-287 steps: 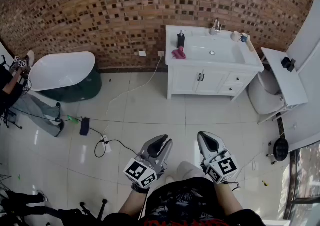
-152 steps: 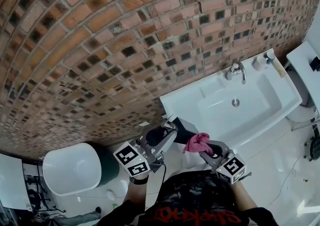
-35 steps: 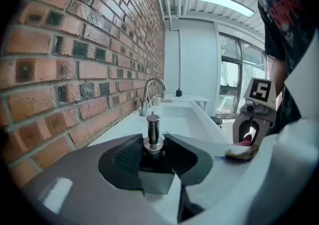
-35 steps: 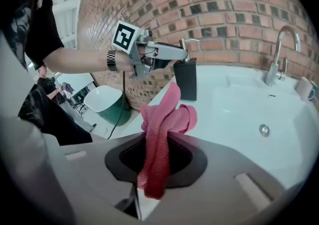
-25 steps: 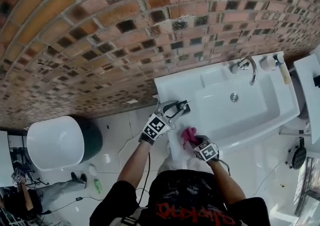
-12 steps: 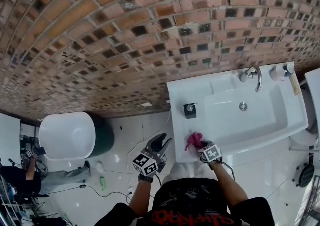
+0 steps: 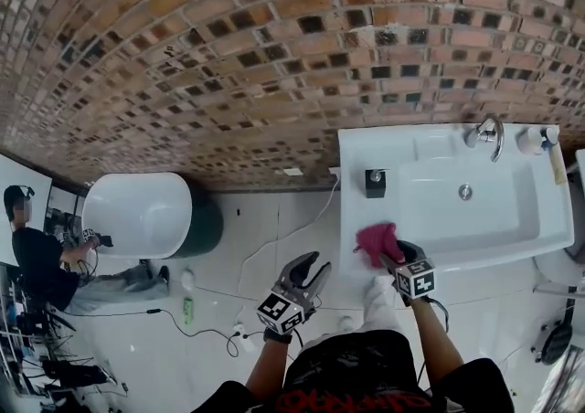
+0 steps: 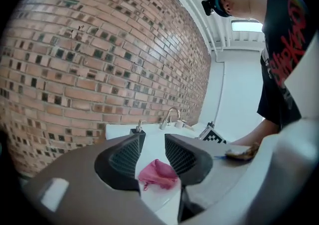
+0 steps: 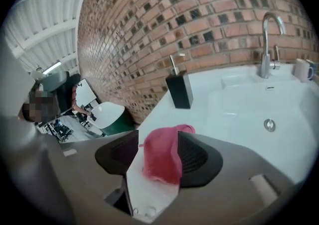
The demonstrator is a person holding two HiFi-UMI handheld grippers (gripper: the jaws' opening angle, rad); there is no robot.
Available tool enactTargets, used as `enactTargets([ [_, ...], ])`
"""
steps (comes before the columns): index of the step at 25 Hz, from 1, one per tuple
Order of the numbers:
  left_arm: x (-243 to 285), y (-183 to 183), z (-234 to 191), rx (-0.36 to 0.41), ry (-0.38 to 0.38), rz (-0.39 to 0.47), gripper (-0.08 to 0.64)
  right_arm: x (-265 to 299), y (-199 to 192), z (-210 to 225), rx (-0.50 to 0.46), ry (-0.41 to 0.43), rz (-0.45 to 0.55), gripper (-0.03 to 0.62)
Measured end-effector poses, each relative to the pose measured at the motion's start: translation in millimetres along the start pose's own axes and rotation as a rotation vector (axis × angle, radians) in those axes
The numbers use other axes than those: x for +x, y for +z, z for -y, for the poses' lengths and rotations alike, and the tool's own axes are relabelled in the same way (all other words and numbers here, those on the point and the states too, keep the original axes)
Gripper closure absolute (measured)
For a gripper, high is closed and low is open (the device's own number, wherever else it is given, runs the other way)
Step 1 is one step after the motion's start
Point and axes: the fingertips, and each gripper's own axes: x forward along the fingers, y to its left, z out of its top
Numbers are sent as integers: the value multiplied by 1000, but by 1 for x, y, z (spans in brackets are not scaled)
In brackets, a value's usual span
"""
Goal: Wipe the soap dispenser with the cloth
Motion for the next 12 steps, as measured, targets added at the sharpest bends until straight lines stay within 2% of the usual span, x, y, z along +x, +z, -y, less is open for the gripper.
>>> enactTargets([
  [5,-50,21,35,51,-21,86,417,-68,36,-60,-54,-8,266,395],
  [8,-96,30,65,64,-27,171,417,-121,53,-116,-109,-1,430,484],
  [12,-165,38,116,80,-46,237,420,-190,49,-210,-200,-24,567,582],
])
